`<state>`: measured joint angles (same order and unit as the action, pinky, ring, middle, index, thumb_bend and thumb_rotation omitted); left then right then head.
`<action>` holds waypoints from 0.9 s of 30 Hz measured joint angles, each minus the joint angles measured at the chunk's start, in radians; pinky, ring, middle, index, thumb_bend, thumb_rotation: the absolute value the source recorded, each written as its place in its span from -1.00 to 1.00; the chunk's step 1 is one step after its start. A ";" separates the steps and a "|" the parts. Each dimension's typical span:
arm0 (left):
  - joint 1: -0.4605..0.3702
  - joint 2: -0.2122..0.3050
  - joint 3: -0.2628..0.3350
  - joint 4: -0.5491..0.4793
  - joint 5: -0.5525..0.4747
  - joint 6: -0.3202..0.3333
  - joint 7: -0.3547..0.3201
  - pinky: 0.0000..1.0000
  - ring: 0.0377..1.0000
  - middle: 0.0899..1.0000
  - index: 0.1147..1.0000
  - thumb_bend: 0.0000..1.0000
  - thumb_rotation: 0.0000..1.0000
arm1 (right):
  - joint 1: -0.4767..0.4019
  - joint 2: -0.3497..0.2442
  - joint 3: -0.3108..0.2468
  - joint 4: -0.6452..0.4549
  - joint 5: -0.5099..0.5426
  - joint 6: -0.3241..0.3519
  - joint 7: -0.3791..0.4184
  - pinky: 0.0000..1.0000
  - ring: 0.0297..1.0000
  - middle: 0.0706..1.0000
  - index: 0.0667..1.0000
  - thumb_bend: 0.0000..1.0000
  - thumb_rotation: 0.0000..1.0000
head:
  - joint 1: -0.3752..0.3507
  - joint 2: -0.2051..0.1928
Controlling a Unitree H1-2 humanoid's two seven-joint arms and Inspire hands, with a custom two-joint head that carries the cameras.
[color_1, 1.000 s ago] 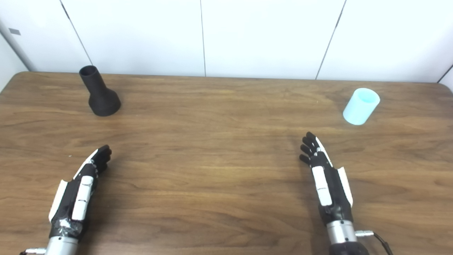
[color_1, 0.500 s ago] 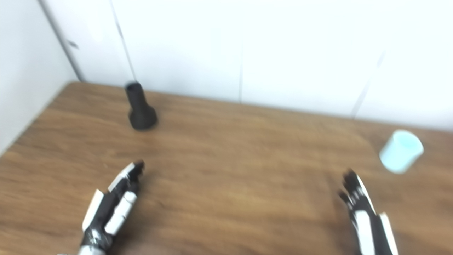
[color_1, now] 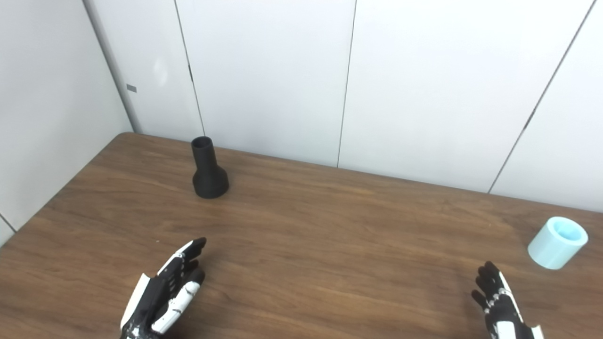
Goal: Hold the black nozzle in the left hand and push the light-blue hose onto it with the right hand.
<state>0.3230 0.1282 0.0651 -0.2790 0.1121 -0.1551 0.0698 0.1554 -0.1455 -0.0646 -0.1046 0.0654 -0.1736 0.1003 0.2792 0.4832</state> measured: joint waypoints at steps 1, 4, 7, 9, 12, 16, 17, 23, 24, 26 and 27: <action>0.000 0.000 0.005 -0.001 0.010 -0.003 0.010 0.73 0.79 0.76 0.73 0.34 -0.43 | 0.000 0.000 0.000 0.000 -0.005 0.000 0.000 0.75 0.84 0.84 0.86 -0.03 1.00 | -0.002 0.005; -0.005 0.003 0.025 -0.011 0.049 0.024 0.041 0.68 0.74 0.72 0.70 0.52 -0.51 | 0.000 -0.001 -0.001 0.000 -0.010 0.000 0.000 0.73 0.83 0.84 0.85 -0.01 1.00 | 0.000 0.006; -0.032 0.012 0.043 -0.037 0.079 0.090 0.041 0.66 0.73 0.72 0.70 0.63 -0.56 | 0.002 -0.005 -0.003 0.000 -0.013 0.000 0.000 0.77 0.84 0.86 0.86 0.01 1.00 | 0.000 0.011; -0.076 0.023 0.070 -0.060 0.097 0.160 0.042 0.63 0.69 0.70 0.70 0.72 -0.60 | 0.005 -0.009 -0.004 0.001 -0.010 0.000 0.001 0.80 0.86 0.86 0.86 0.03 1.00 | 0.000 0.011; -0.183 0.048 0.108 -0.092 0.138 0.244 0.042 0.61 0.66 0.70 0.71 0.76 -0.53 | 0.004 -0.010 -0.006 0.004 -0.006 0.001 0.001 0.79 0.86 0.86 0.86 0.07 0.99 | -0.003 0.012; -0.315 0.098 0.117 -0.126 0.177 0.316 0.026 0.60 0.66 0.70 0.69 0.80 -0.54 | -0.002 -0.010 -0.007 0.007 0.003 0.001 0.002 0.82 0.88 0.86 0.87 0.05 0.97 | -0.003 0.012; -0.341 0.106 0.119 -0.128 0.185 0.337 0.025 0.61 0.67 0.70 0.68 0.80 -0.55 | -0.002 -0.010 -0.007 0.006 0.004 0.001 0.002 0.81 0.88 0.86 0.87 0.06 0.99 | -0.006 0.017; -0.426 0.165 0.129 -0.113 0.240 0.409 -0.008 0.54 0.67 0.71 0.68 0.83 -0.52 | -0.009 -0.011 -0.008 0.007 -0.008 0.000 0.000 0.79 0.86 0.86 0.86 0.12 0.98 | -0.005 0.020; -0.434 0.177 0.128 -0.103 0.249 0.415 -0.011 0.58 0.70 0.72 0.69 0.84 -0.52 | -0.010 -0.012 -0.008 0.008 -0.007 0.000 0.001 0.79 0.87 0.86 0.87 0.13 0.97 | -0.005 0.020; -0.464 0.208 0.121 -0.067 0.265 0.424 -0.021 0.65 0.74 0.75 0.69 0.83 -0.52 | -0.010 -0.014 -0.010 0.011 -0.006 0.000 0.001 0.78 0.87 0.86 0.87 0.16 0.97 | -0.006 0.021; -0.476 0.218 0.119 -0.054 0.278 0.428 -0.028 0.63 0.74 0.74 0.69 0.85 -0.48 | -0.010 -0.016 -0.010 0.013 -0.005 0.000 0.002 0.78 0.87 0.87 0.87 0.17 0.96 | -0.005 0.023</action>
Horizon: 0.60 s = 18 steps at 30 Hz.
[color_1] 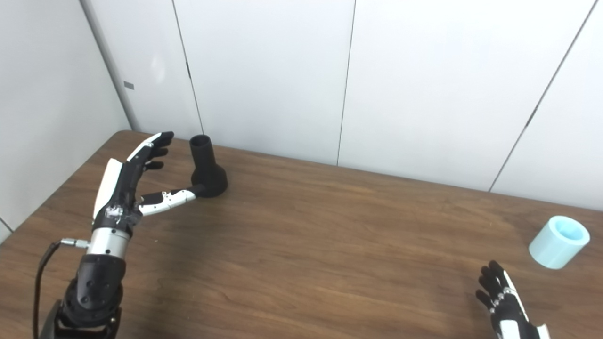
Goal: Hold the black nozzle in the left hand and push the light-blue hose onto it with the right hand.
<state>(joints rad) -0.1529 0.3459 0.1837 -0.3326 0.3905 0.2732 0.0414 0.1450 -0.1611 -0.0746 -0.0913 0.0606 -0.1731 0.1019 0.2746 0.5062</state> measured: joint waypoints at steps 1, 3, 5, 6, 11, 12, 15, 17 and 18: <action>-0.015 0.008 -0.006 0.018 0.012 0.004 -0.003 0.62 0.73 0.73 0.69 0.86 -0.47 | 0.001 -0.001 -0.002 0.001 0.001 0.000 0.000 0.78 0.86 0.86 0.87 0.19 0.95 | 0.000 0.000; -0.041 0.025 -0.023 0.061 0.036 0.010 -0.009 0.64 0.76 0.76 0.70 0.86 -0.45 | 0.000 -0.005 -0.002 0.004 0.002 0.000 0.000 0.75 0.85 0.86 0.86 0.18 0.95 | 0.000 0.003; -0.062 0.047 -0.045 0.111 0.064 0.016 -0.014 0.71 0.82 0.80 0.72 0.87 -0.43 | 0.000 -0.005 -0.002 0.005 0.002 -0.001 0.000 0.74 0.85 0.86 0.87 0.14 0.96 | 0.000 0.003; -0.072 0.058 -0.056 0.133 0.078 0.022 -0.019 0.80 0.88 0.83 0.73 0.93 -0.41 | 0.000 -0.005 -0.002 0.004 0.002 -0.001 0.000 0.74 0.86 0.86 0.87 0.14 0.96 | 0.000 0.003; -0.136 0.112 -0.111 0.237 0.172 0.034 -0.020 0.99 0.97 0.86 0.75 1.00 -0.36 | 0.000 -0.006 -0.002 0.004 0.000 -0.001 0.000 0.71 0.84 0.85 0.85 0.15 0.95 | -0.003 0.009; -0.152 0.122 -0.120 0.257 0.187 0.034 -0.020 1.00 0.99 0.88 0.76 1.00 -0.34 | 0.000 -0.006 -0.002 0.004 0.000 -0.001 0.000 0.71 0.84 0.85 0.85 0.17 0.95 | -0.003 0.009; -0.191 0.152 -0.153 0.325 0.233 0.035 -0.021 1.00 1.00 0.93 0.78 1.00 -0.27 | -0.002 -0.006 -0.002 0.004 0.000 -0.004 0.000 0.72 0.85 0.85 0.85 0.19 0.95 | -0.003 0.009; -0.210 0.165 -0.174 0.369 0.250 0.038 -0.024 1.00 1.00 0.93 0.78 1.00 -0.24 | -0.002 -0.007 -0.002 0.005 -0.001 -0.011 0.000 0.71 0.84 0.84 0.85 0.18 0.95 | -0.003 0.009; -0.217 0.168 -0.181 0.389 0.253 0.040 -0.025 1.00 1.00 0.92 0.78 1.00 -0.23 | -0.002 -0.007 -0.002 0.005 -0.001 -0.014 0.000 0.70 0.85 0.84 0.85 0.18 0.95 | -0.006 0.015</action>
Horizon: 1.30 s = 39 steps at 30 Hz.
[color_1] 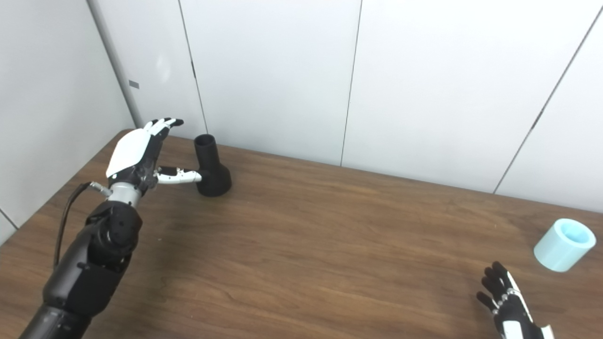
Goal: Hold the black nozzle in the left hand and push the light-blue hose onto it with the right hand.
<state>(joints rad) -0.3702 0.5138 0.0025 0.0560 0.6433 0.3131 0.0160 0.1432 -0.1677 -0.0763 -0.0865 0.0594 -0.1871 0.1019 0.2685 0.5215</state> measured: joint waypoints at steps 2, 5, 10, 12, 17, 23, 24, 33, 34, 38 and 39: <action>-0.011 0.001 -0.012 0.044 0.001 0.001 -0.001 1.00 1.00 0.91 0.77 1.00 -0.22 | 0.000 -0.001 0.000 0.000 0.000 0.000 0.000 0.70 0.85 0.85 0.86 0.18 0.95 | 0.000 0.000; -0.029 -0.002 -0.023 0.106 -0.001 0.005 0.001 1.00 0.98 0.86 0.74 1.00 -0.21 | 0.000 -0.002 0.000 0.000 -0.001 -0.001 0.000 0.68 0.84 0.84 0.84 0.24 0.95 | 0.000 0.000; -0.073 -0.018 -0.018 0.155 -0.043 0.044 -0.013 1.00 0.99 0.87 0.77 1.00 -0.20 | 0.002 -0.002 0.000 0.000 -0.003 -0.002 0.000 0.66 0.83 0.85 0.86 0.20 0.96 | -0.005 0.005; -0.098 -0.027 -0.015 0.180 -0.070 0.065 -0.033 1.00 1.00 0.90 0.77 1.00 -0.20 | 0.001 -0.002 0.000 0.000 0.002 -0.002 0.001 0.67 0.83 0.84 0.86 0.20 0.95 | -0.008 0.006; -0.130 -0.048 -0.010 0.223 -0.130 0.073 -0.037 0.95 0.99 0.86 0.75 1.00 -0.23 | 0.000 -0.001 0.001 -0.001 -0.001 -0.004 0.000 0.65 0.80 0.81 0.85 0.18 0.97 | -0.008 0.006; -0.143 -0.053 -0.013 0.242 -0.158 0.081 -0.040 0.89 0.91 0.75 0.70 1.00 -0.20 | 0.000 0.000 -0.002 0.000 0.020 -0.007 0.004 0.73 0.84 0.81 0.85 0.20 0.89 | -0.008 0.011; -0.143 -0.053 -0.015 0.240 -0.162 0.087 -0.046 0.89 0.90 0.75 0.70 1.00 -0.20 | 0.000 0.002 -0.008 0.000 0.038 -0.004 0.006 0.74 0.85 0.80 0.84 0.21 0.88 | -0.008 0.011; -0.143 -0.053 -0.070 0.220 -0.160 0.106 -0.072 0.77 0.83 0.66 0.63 1.00 -0.25 | -0.002 0.004 -0.014 -0.002 0.067 0.022 0.013 0.78 0.86 0.81 0.88 0.12 0.91 | -0.011 0.023; -0.143 -0.053 -0.076 0.220 -0.158 0.106 -0.072 0.76 0.83 0.66 0.63 1.00 -0.26 | -0.002 0.004 -0.014 -0.002 0.065 0.022 0.013 0.77 0.86 0.81 0.88 0.10 0.92 | -0.011 0.026; -0.143 -0.053 -0.089 0.220 -0.157 0.098 -0.072 0.73 0.83 0.66 0.61 0.98 -0.30 | -0.002 0.005 -0.014 -0.003 0.054 0.024 0.012 0.77 0.85 0.80 0.89 0.08 0.91 | -0.014 0.028; -0.143 -0.053 -0.091 0.220 -0.158 0.095 -0.072 0.73 0.83 0.67 0.61 0.98 -0.29 | -0.002 0.006 -0.014 -0.004 0.054 0.026 0.012 0.76 0.85 0.80 0.88 0.09 0.90 | -0.017 0.031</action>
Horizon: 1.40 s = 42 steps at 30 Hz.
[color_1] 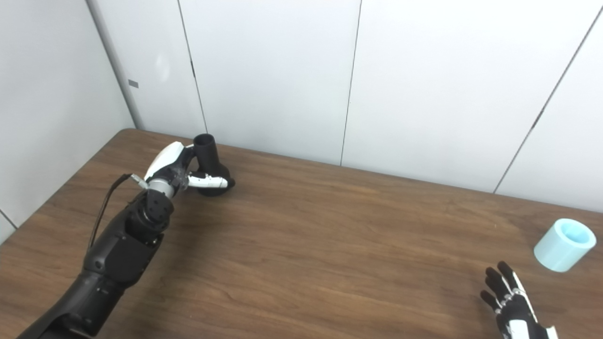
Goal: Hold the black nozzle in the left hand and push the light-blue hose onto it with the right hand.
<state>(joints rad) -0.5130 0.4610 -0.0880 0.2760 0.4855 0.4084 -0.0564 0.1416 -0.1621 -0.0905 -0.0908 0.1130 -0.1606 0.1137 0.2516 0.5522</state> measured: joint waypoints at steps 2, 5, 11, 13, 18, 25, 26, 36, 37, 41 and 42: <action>0.000 0.001 -0.004 0.000 0.000 -0.002 0.000 0.71 0.83 0.68 0.61 0.96 -0.29 | 0.001 0.001 0.000 -0.002 -0.005 0.004 0.000 0.75 0.84 0.80 0.87 0.15 0.90 | -0.002 0.002; 0.000 0.001 -0.013 0.000 0.000 -0.002 0.000 0.69 0.82 0.66 0.59 0.95 -0.29 | 0.001 0.002 -0.001 -0.004 -0.013 0.011 -0.001 0.76 0.85 0.79 0.87 0.14 0.90 | -0.002 0.002; 0.000 0.001 -0.022 0.003 0.000 -0.019 0.000 0.62 0.74 0.60 0.54 0.92 -0.35 | 0.001 0.005 -0.003 -0.007 -0.014 0.018 -0.001 0.77 0.85 0.78 0.86 0.16 0.88 | -0.005 0.006; 0.000 0.001 -0.022 0.003 0.000 -0.019 0.000 0.63 0.72 0.59 0.51 0.90 -0.35 | 0.001 0.006 -0.004 -0.008 -0.015 0.019 -0.001 0.72 0.81 0.75 0.85 0.12 0.89 | -0.005 0.006; 0.000 0.001 -0.023 0.003 0.009 0.004 0.000 0.50 0.63 0.54 0.44 0.80 -0.43 | 0.005 0.009 -0.004 -0.012 -0.021 0.017 -0.001 0.73 0.79 0.74 0.83 0.06 0.88 | -0.005 0.011; 0.001 -0.008 -0.004 0.005 0.021 0.006 0.015 0.26 0.28 0.26 0.18 0.57 -0.89 | 0.011 0.011 -0.003 -0.017 -0.026 0.012 -0.001 0.63 0.72 0.71 0.84 0.01 0.88 | -0.005 0.015; 0.001 -0.012 0.001 0.006 0.019 0.006 0.016 0.27 0.24 0.20 0.02 0.31 -0.90 | 0.011 0.011 -0.003 -0.017 -0.029 0.010 -0.001 0.60 0.70 0.71 0.83 0.00 0.88 | -0.005 0.017; 0.008 -0.022 0.000 0.004 0.030 0.007 0.026 0.52 0.29 0.18 -0.16 0.03 -0.91 | 0.031 0.022 -0.001 -0.036 -0.055 -0.001 -0.002 0.66 0.73 0.69 0.82 -0.04 0.92 | -0.006 0.023; 0.010 -0.021 -0.005 0.003 0.034 0.006 0.034 0.53 0.29 0.17 -0.16 0.03 -0.91 | 0.032 0.023 -0.001 -0.038 -0.055 -0.001 -0.002 0.66 0.73 0.69 0.82 -0.04 0.92 | -0.006 0.023; 0.020 -0.015 -0.027 -0.001 0.049 -0.019 0.052 0.48 0.31 0.13 -0.16 0.03 -0.92 | 0.036 0.024 0.000 -0.041 -0.059 -0.002 -0.002 0.64 0.72 0.69 0.82 -0.05 0.93 | -0.009 0.026; 0.025 -0.013 -0.033 -0.002 0.060 -0.030 0.057 0.48 0.33 0.13 -0.16 0.03 -0.92 | 0.036 0.024 0.000 -0.041 -0.062 -0.002 -0.002 0.63 0.72 0.69 0.82 -0.03 0.92 | -0.008 0.029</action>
<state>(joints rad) -0.4883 0.4482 -0.1213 0.2737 0.5451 0.3780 0.0001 0.1780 -0.1382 -0.0903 -0.1316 0.0512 -0.1627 0.1120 0.2439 0.5813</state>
